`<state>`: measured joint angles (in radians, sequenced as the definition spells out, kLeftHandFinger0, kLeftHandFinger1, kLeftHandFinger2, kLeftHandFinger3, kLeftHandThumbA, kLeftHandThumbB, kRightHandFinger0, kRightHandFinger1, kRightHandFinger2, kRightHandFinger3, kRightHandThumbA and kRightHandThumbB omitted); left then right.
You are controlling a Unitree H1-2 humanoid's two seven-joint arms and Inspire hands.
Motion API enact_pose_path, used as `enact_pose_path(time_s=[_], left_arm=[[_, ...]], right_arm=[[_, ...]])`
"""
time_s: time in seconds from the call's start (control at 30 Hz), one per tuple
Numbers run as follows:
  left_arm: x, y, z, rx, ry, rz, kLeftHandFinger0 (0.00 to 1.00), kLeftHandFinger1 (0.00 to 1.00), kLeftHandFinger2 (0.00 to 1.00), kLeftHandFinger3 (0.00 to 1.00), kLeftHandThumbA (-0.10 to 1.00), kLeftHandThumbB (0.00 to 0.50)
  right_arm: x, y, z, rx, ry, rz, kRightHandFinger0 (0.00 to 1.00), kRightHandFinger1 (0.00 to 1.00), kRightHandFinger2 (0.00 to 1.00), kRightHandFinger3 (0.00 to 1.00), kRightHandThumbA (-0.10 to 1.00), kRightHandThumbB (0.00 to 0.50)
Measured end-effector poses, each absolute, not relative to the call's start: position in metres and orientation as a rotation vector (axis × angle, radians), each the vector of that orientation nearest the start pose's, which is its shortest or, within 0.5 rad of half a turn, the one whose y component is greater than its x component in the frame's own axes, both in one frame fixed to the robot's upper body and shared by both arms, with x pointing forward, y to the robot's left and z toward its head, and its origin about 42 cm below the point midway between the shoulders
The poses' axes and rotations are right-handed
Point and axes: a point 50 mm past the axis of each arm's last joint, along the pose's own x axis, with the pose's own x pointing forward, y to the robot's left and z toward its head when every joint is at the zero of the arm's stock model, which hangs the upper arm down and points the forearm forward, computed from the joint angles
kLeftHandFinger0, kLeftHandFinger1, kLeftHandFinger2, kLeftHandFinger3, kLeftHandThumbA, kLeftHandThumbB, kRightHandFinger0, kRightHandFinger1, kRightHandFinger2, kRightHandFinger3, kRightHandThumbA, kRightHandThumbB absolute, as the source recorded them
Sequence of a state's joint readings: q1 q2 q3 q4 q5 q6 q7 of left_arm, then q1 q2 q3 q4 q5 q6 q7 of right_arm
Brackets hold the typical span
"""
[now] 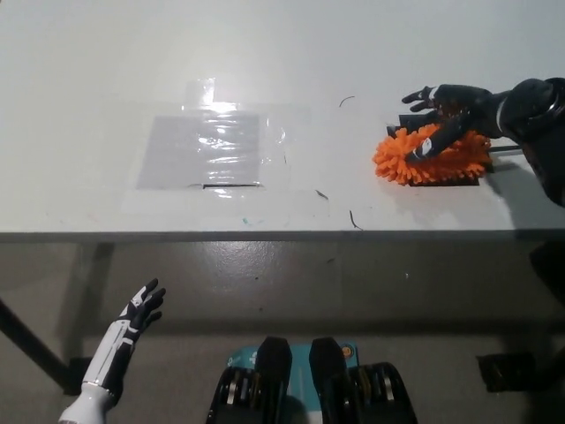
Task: The robot uses it right hand to pick up an extended orange duster kept in the middle of the desk and presses its handle against the desk to collapse it
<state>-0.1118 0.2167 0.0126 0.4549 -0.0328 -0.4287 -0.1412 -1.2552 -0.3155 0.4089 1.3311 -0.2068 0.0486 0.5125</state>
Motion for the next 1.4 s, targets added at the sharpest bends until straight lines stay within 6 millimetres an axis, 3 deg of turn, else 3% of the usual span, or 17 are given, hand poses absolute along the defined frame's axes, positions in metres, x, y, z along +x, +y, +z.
enact_pose_path(time_s=[0.17, 0.23, 0.33, 0.37, 0.6, 0.87, 1.0, 1.2, 1.27, 1.4], left_arm=[[0.305, 0.292, 0.044, 0.189, -0.077, -0.134, 1.0, 1.0, 1.0, 1.0, 1.0, 0.264], [0.305, 0.293, 0.044, 0.188, -0.078, -0.133, 1.0, 1.0, 1.0, 1.0, 1.0, 0.257], [0.306, 0.295, 0.045, 0.184, -0.082, -0.128, 1.0, 1.0, 1.0, 1.0, 1.0, 0.259], [0.307, 0.295, 0.046, 0.183, -0.084, -0.127, 1.0, 1.0, 1.0, 1.0, 1.0, 0.26], [0.311, 0.3, 0.05, 0.185, -0.095, -0.129, 1.0, 1.0, 1.0, 1.0, 1.0, 0.253], [0.312, 0.301, 0.052, 0.186, -0.1, -0.128, 1.0, 1.0, 1.0, 1.0, 1.0, 0.245], [0.313, 0.303, 0.054, 0.184, -0.106, -0.127, 1.0, 1.0, 1.0, 1.0, 1.0, 0.249], [0.32, 0.304, 0.06, 0.184, -0.123, -0.127, 1.0, 1.0, 1.0, 1.0, 1.0, 0.235], [0.322, 0.304, 0.061, 0.184, -0.127, -0.129, 1.0, 1.0, 1.0, 1.0, 1.0, 0.237], [0.322, 0.305, 0.061, 0.185, -0.127, -0.129, 1.0, 1.0, 1.0, 1.0, 1.0, 0.236]], right_arm=[[0.586, -0.235, 0.289, -1.002, 0.406, 0.53, 1.0, 1.0, 1.0, 1.0, 0.83, 0.419], [0.587, -0.23, 0.292, -1.058, 0.407, 0.538, 1.0, 1.0, 1.0, 1.0, 0.76, 0.42], [0.589, -0.218, 0.3, -1.131, 0.401, 0.552, 1.0, 1.0, 1.0, 1.0, 0.77, 0.429], [0.59, -0.214, 0.302, -1.154, 0.399, 0.557, 1.0, 1.0, 1.0, 1.0, 0.82, 0.44], [0.59, -0.197, 0.304, -1.26, 0.398, 0.595, 1.0, 1.0, 1.0, 1.0, 0.79, 0.476], [0.588, -0.199, 0.294, -1.292, 0.431, 0.606, 1.0, 1.0, 1.0, 1.0, 0.79, 0.473], [0.586, -0.197, 0.285, -1.324, 0.452, 0.625, 1.0, 1.0, 1.0, 1.0, 0.94, 0.5], [0.585, -0.198, 0.282, -1.408, 0.478, 0.641, 1.0, 1.0, 1.0, 1.0, 0.94, 0.474], [0.585, -0.198, 0.282, -1.437, 0.487, 0.644, 1.0, 1.0, 1.0, 1.0, 0.93, 0.486], [0.585, -0.198, 0.282, -1.465, 0.492, 0.644, 1.0, 1.0, 1.0, 1.0, 0.86, 0.488]])
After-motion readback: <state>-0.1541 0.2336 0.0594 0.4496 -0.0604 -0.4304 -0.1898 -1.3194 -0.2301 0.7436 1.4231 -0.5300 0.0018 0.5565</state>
